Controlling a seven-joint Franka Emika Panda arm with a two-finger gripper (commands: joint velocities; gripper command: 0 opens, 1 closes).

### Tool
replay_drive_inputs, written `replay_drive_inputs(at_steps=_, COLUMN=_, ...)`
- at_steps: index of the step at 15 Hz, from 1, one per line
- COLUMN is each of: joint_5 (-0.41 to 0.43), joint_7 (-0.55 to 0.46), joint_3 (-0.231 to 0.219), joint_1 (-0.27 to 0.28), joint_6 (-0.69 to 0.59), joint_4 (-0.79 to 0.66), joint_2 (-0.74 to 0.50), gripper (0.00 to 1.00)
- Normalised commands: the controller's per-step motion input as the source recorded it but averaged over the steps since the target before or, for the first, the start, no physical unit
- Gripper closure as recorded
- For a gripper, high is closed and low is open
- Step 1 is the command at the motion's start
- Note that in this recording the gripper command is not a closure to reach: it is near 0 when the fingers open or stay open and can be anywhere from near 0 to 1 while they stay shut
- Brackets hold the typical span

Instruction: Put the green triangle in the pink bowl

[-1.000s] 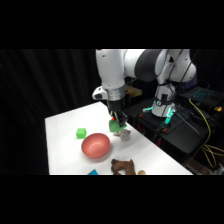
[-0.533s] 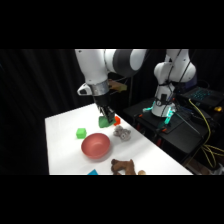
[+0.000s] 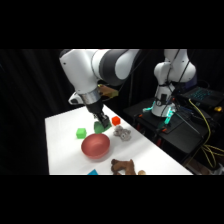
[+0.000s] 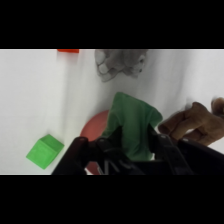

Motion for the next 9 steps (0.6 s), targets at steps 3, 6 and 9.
replay_drive_inputs(at_steps=3, joint_5=0.083, joint_7=-0.19, joint_3=0.034, joint_1=-0.045, joint_6=-0.22, joint_4=0.26, joint_2=0.12, gripper=1.0)
replay_drive_inputs(at_steps=6, joint_5=0.08, joint_7=-0.17, joint_3=0.039, joint_1=-0.037, joint_6=-0.22, joint_4=0.25, joint_2=0.11, gripper=0.0)
replay_drive_inputs(at_steps=9, joint_5=0.068, joint_7=-0.16, joint_3=0.031, joint_1=-0.037, joint_6=-0.21, joint_4=0.24, joint_2=0.09, gripper=0.0)
